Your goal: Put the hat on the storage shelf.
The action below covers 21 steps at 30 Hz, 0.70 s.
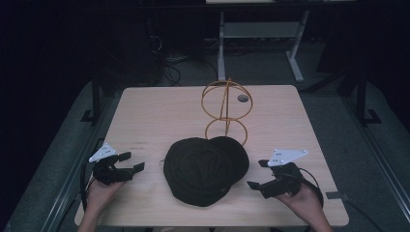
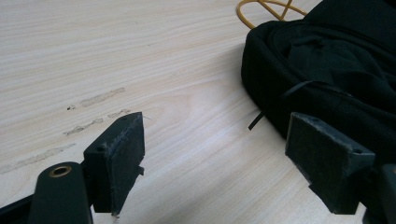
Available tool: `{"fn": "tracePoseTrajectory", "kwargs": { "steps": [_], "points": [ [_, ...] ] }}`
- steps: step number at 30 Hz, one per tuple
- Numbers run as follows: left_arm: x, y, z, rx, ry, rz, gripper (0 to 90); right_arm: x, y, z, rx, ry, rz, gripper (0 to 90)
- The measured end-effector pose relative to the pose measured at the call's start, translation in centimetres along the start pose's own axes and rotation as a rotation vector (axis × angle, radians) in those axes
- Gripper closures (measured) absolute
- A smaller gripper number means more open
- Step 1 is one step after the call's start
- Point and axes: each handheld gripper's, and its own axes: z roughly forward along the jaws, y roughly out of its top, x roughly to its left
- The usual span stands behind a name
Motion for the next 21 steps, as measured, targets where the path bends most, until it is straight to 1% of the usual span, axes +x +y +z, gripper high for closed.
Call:
{"fn": "tracePoseTrajectory", "kwargs": {
  "steps": [2, 3, 5, 11, 13, 16, 17, 21],
  "points": [
    [0.0, 0.0, 0.0, 0.001, 0.000, 0.003, 19.4, 0.6, 0.7, 0.4, 0.006, 0.019, -0.018, 17.6],
    [0.0, 0.0, 0.0, 0.001, 0.000, 0.003, 19.4, 0.6, 0.7, 0.4, 0.006, 0.019, -0.018, 17.6],
    [0.0, 0.0, 0.0, 0.002, 0.001, 0.007, 19.4, 1.4, 1.6, 1.1, 0.012, 0.042, -0.051, 19.7],
    [0.0, 0.0, -0.1, 0.001, 0.002, 0.003, 19.4, 2.0, 2.7, 2.1, 0.022, 0.074, -0.064, 21.4],
    [0.0, 0.0, 0.0, 0.002, 0.003, 0.006, 19.4, 2.4, 3.2, 2.6, 0.029, 0.088, -0.086, 22.3],
    [0.1, 0.0, 0.0, 0.015, 0.005, 0.015, 19.4, 2.9, 3.8, 3.1, 0.040, 0.100, -0.103, 22.4],
    [0.1, 0.0, 0.0, 0.015, 0.005, 0.017, 19.4, 3.2, 4.0, 3.6, 0.050, 0.112, -0.116, 23.5],
    [0.0, 0.0, 0.0, 0.004, 0.005, 0.007, 19.4, 3.6, 4.3, 4.2, 0.064, 0.125, -0.132, 23.6]
  ]
}}
